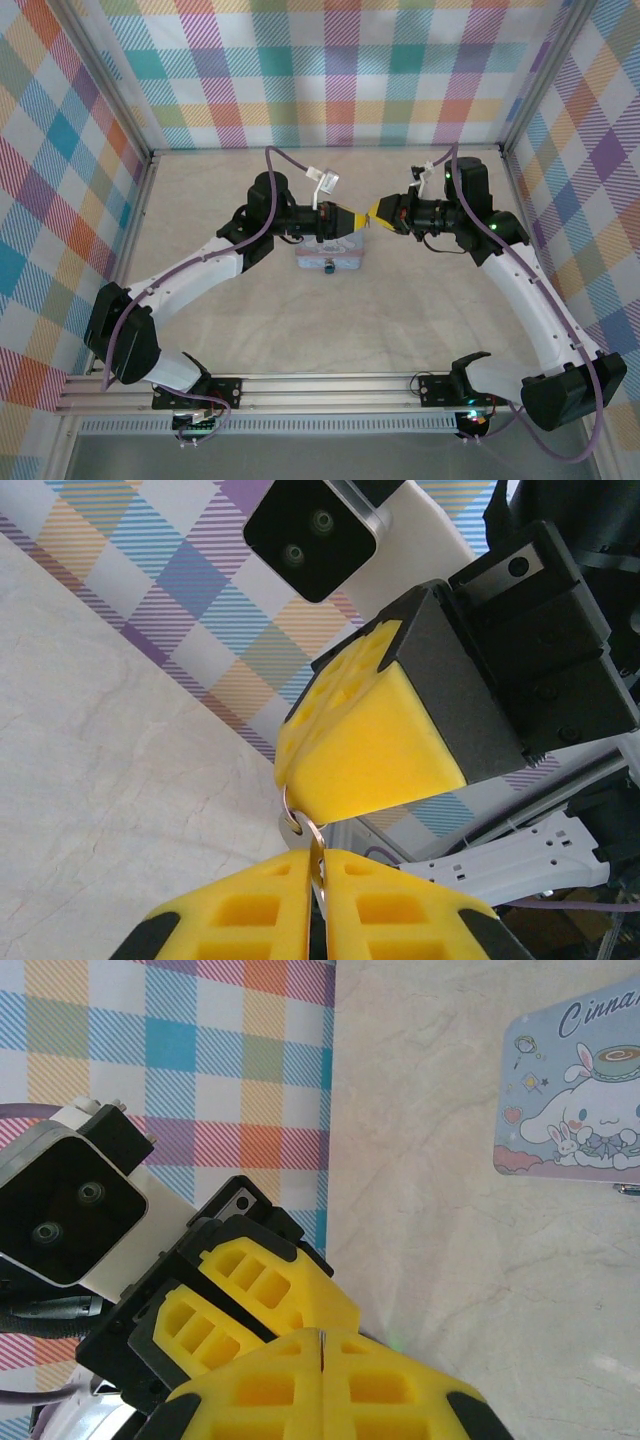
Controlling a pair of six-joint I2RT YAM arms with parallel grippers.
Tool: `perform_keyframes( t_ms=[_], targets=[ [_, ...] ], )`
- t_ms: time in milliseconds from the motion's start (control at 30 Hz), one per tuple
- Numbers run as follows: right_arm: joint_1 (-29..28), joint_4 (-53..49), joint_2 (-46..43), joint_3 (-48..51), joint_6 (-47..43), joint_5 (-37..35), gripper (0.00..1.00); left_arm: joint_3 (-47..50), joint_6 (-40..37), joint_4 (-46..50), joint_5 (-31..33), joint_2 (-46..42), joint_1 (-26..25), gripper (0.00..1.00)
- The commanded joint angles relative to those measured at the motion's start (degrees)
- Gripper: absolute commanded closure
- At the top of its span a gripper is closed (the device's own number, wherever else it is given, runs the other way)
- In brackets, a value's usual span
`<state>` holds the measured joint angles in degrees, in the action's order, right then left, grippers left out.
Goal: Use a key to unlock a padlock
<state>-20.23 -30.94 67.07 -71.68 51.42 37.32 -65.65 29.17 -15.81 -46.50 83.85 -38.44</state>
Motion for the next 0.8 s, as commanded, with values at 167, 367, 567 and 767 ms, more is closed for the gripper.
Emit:
perform_keyframes(
  t_ms=[167,367,567,767],
  targets=[
    [-0.3,0.2,-0.6,-0.3,-1.1,0.4,1.00,0.4,-1.6,1.3,0.8,-1.3,0.1,0.65],
    [-0.3,0.6,-0.6,-0.4,-0.6,1.1,1.00,1.0,-0.5,-1.0,1.0,-0.9,-0.1,0.50],
    [-0.3,1.4,-0.5,0.1,-0.1,1.8,0.99,-0.3,0.4,-3.1,-0.2,0.6,-1.2,0.43],
    [-0.3,2.5,-0.9,0.6,0.4,2.3,0.99,-1.1,0.7,-3.7,-0.9,1.7,-1.7,0.51]
  ],
)
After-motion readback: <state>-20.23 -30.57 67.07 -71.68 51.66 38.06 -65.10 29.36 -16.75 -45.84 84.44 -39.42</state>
